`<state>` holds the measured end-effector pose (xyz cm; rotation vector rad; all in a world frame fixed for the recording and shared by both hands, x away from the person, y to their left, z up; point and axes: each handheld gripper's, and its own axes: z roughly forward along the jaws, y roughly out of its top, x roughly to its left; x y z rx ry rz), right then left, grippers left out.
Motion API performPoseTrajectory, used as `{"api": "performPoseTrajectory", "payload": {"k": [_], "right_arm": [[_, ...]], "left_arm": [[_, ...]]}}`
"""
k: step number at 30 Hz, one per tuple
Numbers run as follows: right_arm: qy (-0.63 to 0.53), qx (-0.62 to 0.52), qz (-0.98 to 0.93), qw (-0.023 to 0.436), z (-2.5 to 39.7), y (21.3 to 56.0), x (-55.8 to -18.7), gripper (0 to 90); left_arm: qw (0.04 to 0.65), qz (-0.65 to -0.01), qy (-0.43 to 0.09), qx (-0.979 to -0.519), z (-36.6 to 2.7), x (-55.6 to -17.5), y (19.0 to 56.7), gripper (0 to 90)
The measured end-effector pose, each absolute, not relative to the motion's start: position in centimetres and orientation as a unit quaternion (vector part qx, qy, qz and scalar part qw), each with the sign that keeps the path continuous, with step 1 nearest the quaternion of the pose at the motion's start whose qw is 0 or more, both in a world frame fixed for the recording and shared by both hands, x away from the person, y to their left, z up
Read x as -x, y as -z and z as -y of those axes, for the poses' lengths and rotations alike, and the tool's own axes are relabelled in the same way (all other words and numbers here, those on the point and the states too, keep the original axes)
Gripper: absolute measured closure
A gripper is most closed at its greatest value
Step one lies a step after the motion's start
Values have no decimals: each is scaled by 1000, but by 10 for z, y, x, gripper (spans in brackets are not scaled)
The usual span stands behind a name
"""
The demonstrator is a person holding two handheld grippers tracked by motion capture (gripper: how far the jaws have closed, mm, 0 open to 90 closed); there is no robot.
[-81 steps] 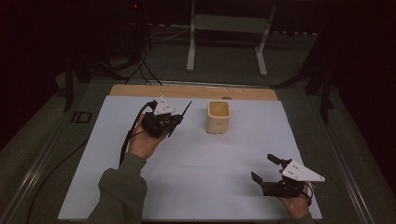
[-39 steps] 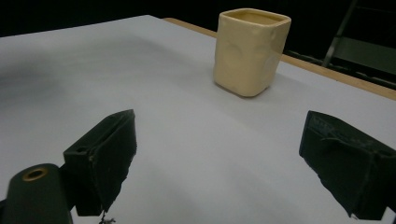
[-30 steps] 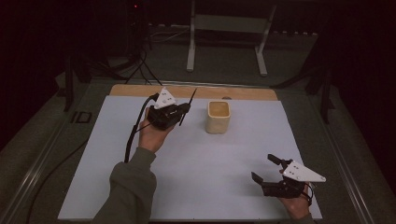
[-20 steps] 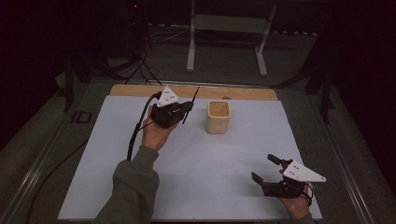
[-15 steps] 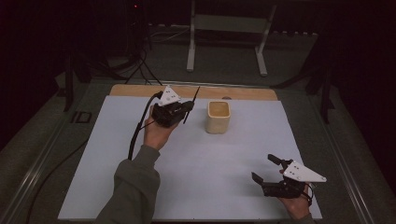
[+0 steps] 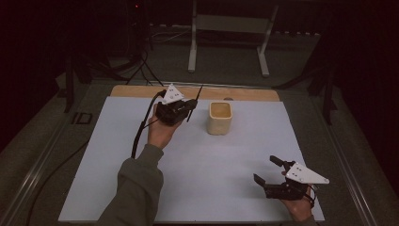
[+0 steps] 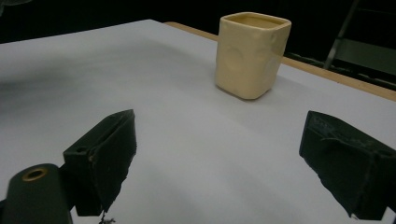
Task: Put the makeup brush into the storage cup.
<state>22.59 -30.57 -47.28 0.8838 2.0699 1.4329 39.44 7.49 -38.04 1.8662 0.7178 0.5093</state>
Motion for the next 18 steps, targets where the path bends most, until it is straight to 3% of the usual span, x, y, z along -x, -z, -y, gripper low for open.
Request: {"api": "performPoseTrajectory", "payload": {"k": [18], "right_arm": [[-524, -322, -753, 233, 306, 473, -226, 109]], "left_arm": [[519, -302, -211, -771, -67, -404, 381, 870]]}}
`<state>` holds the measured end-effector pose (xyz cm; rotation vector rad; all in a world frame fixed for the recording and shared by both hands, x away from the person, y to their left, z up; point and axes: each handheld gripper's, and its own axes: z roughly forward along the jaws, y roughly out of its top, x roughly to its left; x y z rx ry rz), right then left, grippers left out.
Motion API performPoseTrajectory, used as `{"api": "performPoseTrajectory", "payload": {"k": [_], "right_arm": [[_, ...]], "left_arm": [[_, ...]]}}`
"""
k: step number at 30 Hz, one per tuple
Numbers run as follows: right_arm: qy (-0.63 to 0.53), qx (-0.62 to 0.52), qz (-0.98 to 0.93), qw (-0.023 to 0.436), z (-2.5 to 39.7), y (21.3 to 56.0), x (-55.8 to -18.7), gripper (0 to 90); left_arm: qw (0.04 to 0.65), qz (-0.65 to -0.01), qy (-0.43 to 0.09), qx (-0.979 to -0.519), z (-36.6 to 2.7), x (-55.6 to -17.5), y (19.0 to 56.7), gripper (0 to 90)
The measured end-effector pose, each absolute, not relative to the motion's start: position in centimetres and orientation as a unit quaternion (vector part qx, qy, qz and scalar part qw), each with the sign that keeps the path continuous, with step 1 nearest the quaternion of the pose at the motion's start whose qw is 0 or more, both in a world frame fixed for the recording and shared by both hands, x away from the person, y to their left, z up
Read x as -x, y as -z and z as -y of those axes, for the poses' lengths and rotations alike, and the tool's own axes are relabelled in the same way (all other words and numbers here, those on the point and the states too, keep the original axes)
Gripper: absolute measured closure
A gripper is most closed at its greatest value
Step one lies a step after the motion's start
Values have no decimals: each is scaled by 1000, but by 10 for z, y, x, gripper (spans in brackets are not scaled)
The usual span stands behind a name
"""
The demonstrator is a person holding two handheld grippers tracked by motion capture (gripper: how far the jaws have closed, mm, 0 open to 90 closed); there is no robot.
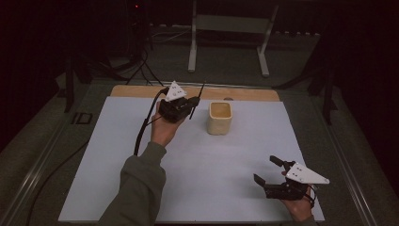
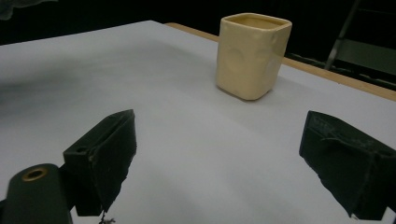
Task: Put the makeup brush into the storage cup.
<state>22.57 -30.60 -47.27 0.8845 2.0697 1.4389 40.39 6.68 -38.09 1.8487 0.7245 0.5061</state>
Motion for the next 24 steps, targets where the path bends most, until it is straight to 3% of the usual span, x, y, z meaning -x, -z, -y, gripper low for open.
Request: {"api": "performPoseTrajectory", "payload": {"k": [24], "right_arm": [[-528, -317, -753, 233, 306, 472, -225, 102]], "left_arm": [[532, -305, -209, -762, -52, -412, 380, 869]]}}
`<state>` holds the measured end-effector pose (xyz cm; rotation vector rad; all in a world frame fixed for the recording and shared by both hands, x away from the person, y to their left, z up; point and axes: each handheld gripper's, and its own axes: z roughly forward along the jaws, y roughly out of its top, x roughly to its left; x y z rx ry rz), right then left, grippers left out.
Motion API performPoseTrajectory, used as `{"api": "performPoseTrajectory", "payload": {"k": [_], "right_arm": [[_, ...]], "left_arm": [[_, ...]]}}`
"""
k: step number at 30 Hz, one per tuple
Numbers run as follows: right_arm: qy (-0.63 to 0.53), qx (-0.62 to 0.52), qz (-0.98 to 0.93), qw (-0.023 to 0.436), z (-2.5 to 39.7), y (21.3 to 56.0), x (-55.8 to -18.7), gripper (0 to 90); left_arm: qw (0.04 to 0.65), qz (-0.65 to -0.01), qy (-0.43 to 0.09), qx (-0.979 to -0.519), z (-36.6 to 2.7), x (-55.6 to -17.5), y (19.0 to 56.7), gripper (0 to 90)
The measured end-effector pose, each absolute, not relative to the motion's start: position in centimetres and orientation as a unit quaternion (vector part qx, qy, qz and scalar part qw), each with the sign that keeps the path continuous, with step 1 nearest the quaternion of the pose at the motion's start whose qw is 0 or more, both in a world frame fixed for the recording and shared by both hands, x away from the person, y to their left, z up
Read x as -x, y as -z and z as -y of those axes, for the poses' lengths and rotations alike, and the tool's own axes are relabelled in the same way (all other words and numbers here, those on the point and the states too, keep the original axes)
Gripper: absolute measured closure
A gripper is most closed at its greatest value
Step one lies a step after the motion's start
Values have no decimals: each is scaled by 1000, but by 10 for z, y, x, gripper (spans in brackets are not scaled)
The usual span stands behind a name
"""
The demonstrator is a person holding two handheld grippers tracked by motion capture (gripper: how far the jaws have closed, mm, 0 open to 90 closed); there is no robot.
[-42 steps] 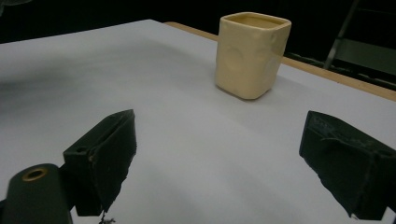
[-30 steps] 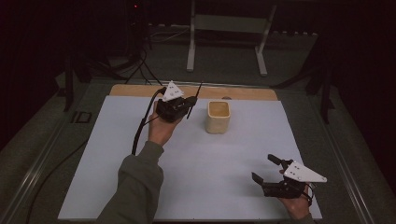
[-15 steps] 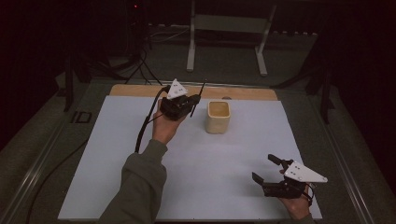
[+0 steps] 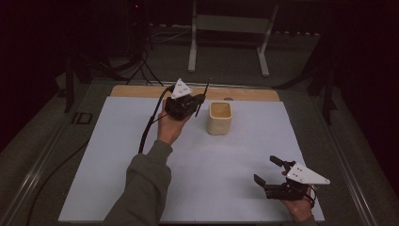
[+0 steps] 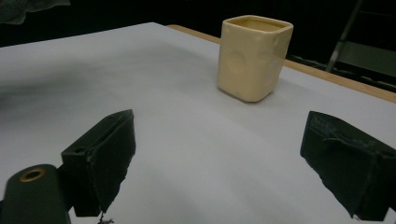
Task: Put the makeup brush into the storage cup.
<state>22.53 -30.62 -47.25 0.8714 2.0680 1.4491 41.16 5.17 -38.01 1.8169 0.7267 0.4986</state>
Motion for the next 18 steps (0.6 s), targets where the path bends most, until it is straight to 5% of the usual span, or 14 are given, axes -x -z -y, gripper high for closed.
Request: {"api": "performPoseTrajectory", "payload": {"k": [18], "right_arm": [[-528, -317, -753, 233, 306, 472, -225, 102]], "left_arm": [[532, -312, -203, -760, -43, -418, 386, 869]]}}
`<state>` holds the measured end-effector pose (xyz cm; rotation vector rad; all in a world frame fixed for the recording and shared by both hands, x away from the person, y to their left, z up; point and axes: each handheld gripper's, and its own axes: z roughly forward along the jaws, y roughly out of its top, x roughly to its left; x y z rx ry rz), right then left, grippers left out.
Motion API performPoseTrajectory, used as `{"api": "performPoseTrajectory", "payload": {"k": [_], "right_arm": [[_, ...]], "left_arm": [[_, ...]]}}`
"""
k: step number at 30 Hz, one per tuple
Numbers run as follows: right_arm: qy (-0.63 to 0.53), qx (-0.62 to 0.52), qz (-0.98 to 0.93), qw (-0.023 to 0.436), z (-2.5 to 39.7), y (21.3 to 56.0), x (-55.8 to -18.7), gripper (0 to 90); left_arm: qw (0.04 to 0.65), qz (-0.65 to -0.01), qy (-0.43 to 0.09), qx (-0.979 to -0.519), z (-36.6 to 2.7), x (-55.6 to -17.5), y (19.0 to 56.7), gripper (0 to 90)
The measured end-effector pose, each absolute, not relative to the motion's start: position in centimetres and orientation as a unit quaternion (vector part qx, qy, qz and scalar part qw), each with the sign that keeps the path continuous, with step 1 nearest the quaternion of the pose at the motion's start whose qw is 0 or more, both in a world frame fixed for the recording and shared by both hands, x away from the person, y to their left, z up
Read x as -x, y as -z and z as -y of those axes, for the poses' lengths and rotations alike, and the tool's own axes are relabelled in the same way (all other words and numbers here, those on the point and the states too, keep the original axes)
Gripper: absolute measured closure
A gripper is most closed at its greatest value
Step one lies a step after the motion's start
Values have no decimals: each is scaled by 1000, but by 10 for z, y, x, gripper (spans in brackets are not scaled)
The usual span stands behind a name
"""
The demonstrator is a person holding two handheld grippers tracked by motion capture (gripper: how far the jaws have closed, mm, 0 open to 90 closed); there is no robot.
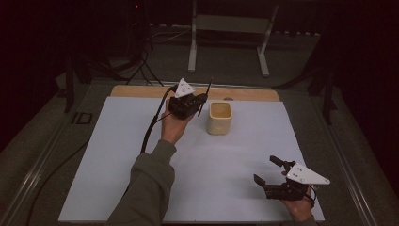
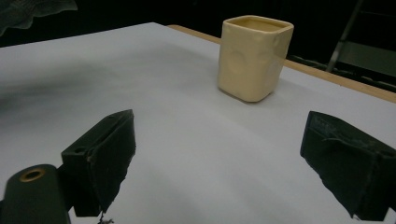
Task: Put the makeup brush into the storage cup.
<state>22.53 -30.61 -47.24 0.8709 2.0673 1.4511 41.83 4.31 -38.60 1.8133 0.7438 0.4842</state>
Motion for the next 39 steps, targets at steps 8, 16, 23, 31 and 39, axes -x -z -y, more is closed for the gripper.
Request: {"api": "performPoseTrajectory", "payload": {"k": [8, 16, 23, 31, 39], "right_arm": [[-529, -317, -752, 232, 306, 472, -225, 102], [-529, -317, -752, 232, 307, 472, -225, 102], [-529, -318, -751, 232, 307, 472, -225, 102], [-530, -319, -751, 232, 308, 472, -225, 102], [-531, -320, -750, 231, 308, 472, -225, 102]], "left_arm": [[534, -311, -199, -761, -37, -421, 386, 869], [535, -311, -197, -760, -31, -423, 389, 869], [539, -310, -195, -759, -26, -425, 390, 869], [541, -311, -193, -757, -21, -428, 390, 869], [541, -309, -190, -759, -14, -431, 390, 869]]}}
